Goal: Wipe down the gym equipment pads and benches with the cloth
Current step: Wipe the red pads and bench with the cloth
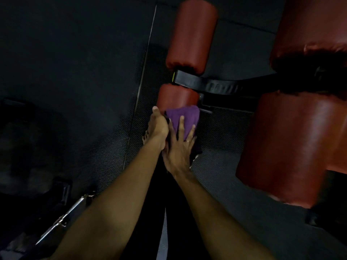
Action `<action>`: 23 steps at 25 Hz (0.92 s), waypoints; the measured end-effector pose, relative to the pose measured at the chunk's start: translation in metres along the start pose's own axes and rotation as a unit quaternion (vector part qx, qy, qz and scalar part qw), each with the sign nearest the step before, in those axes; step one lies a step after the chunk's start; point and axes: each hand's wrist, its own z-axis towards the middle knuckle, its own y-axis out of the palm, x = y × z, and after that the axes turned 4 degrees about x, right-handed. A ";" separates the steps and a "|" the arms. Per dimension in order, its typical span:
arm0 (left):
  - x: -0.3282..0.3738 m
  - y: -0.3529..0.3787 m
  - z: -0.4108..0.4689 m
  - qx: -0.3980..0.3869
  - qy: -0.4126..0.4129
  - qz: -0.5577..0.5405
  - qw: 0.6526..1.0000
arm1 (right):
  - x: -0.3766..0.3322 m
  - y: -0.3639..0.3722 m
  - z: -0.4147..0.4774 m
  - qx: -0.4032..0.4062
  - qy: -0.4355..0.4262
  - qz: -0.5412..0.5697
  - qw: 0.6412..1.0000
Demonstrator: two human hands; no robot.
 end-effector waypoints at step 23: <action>0.046 0.016 -0.128 -0.023 0.069 0.151 0.986 | 0.021 -0.062 0.088 -0.043 0.008 0.100 0.994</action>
